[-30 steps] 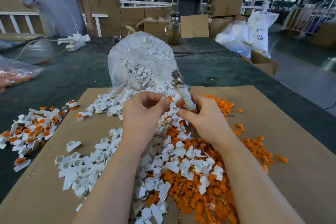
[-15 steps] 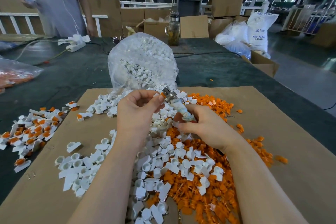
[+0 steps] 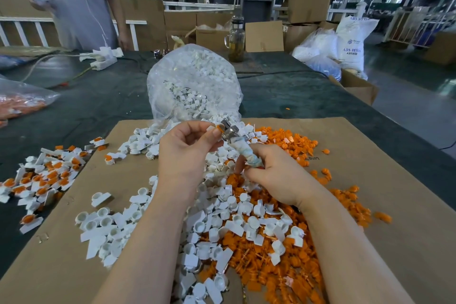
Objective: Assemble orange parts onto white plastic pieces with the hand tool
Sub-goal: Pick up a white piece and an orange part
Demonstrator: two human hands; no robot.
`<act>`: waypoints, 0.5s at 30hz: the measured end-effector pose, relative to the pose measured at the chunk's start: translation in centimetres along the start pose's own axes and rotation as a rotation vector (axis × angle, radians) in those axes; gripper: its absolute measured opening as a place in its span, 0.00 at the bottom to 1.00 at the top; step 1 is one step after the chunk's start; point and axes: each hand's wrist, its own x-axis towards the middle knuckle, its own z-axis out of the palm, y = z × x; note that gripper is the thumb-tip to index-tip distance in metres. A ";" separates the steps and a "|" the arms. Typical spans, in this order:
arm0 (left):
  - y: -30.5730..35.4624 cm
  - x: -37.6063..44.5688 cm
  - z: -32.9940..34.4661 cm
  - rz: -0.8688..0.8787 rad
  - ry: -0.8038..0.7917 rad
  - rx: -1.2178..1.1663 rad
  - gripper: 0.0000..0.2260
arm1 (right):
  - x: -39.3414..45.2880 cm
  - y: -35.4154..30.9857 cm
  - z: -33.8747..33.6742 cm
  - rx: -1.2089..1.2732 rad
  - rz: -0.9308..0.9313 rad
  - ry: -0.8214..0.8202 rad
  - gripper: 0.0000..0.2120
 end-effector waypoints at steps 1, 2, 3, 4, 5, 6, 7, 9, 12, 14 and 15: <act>0.0 0.0 0.0 0.002 0.000 -0.006 0.06 | 0.0 0.0 0.1 -0.004 -0.004 0.005 0.06; 0.1 0.0 0.0 0.003 0.001 -0.010 0.06 | 0.0 0.1 0.1 -0.005 -0.010 0.008 0.06; 0.0 0.0 0.1 0.004 0.003 -0.011 0.06 | 0.1 0.1 0.2 -0.008 -0.015 0.011 0.06; 0.1 0.0 0.1 0.005 0.005 -0.010 0.06 | 0.1 0.1 0.2 -0.012 -0.016 0.012 0.07; 0.0 0.0 0.1 0.005 0.007 -0.009 0.06 | 0.2 0.1 0.3 -0.017 -0.013 0.013 0.07; 0.0 0.0 0.1 0.004 0.009 -0.010 0.06 | 0.3 0.2 0.3 -0.021 -0.008 0.015 0.07; 0.0 0.0 0.1 0.003 0.010 -0.011 0.07 | 0.3 0.2 0.3 -0.023 -0.004 0.018 0.07; 0.0 0.0 0.1 -0.007 0.005 -0.012 0.07 | 0.4 0.3 0.3 -0.032 0.000 0.022 0.07; 0.0 0.2 -0.1 -0.052 -0.006 -0.014 0.05 | 0.5 0.4 0.5 -0.053 -0.004 0.033 0.06; -0.1 0.3 -0.5 -0.122 0.004 -0.054 0.03 | 0.5 0.5 0.8 -0.047 -0.003 0.061 0.04; -0.2 0.5 -0.8 -0.182 0.035 -0.105 0.02 | 0.6 0.5 0.9 -0.040 0.003 0.081 0.03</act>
